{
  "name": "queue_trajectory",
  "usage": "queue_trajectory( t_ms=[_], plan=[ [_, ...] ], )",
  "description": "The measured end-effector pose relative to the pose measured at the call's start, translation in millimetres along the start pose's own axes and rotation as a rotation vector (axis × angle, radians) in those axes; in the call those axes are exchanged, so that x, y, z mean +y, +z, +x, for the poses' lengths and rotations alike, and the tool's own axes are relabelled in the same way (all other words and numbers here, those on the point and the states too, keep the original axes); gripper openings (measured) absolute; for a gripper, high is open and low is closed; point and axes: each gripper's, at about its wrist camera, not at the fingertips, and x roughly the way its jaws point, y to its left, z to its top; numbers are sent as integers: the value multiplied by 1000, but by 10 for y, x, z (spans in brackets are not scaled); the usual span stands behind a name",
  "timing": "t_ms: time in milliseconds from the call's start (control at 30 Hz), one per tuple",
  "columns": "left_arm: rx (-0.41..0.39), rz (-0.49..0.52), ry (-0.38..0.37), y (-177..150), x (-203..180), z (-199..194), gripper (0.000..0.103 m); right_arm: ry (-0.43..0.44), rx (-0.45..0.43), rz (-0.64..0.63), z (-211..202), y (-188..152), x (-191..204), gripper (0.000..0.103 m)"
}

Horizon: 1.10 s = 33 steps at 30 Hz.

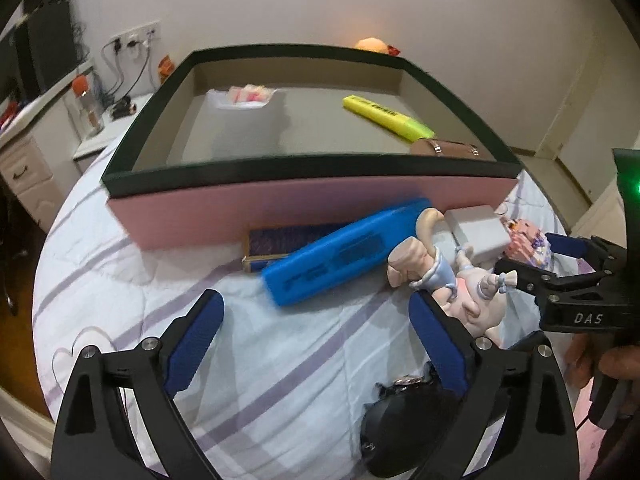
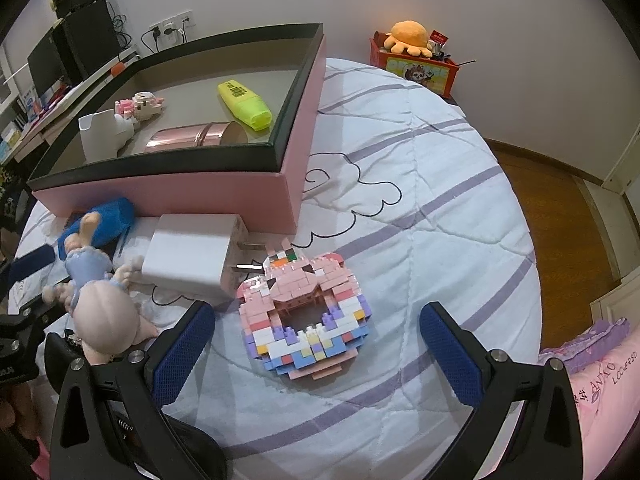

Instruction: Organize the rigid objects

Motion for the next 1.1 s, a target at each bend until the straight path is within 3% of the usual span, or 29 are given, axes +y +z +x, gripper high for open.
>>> queue_trajectory(
  t_ms=[233, 367, 400, 500, 800, 1100],
  plan=[
    [-83, 185, 60, 11, -165, -111, 95, 3, 0, 4, -8, -5, -18, 103],
    [-104, 247, 13, 59, -171, -41, 92, 2, 0, 5, -3, -11, -13, 103],
    [-91, 248, -5, 64, -164, -1, 79, 2, 0, 3, -2, -9, -5, 103],
    [-72, 276, 27, 34, -196, 110, 55, 8, -1, 1, -16, -8, 3, 103],
    [-71, 196, -10, -30, -120, 36, 40, 8, 0, -2, -23, -15, 5, 103],
    [-62, 117, -41, -107, -77, -37, 34, 5, -8, -4, 14, 19, 0, 103]
  ],
)
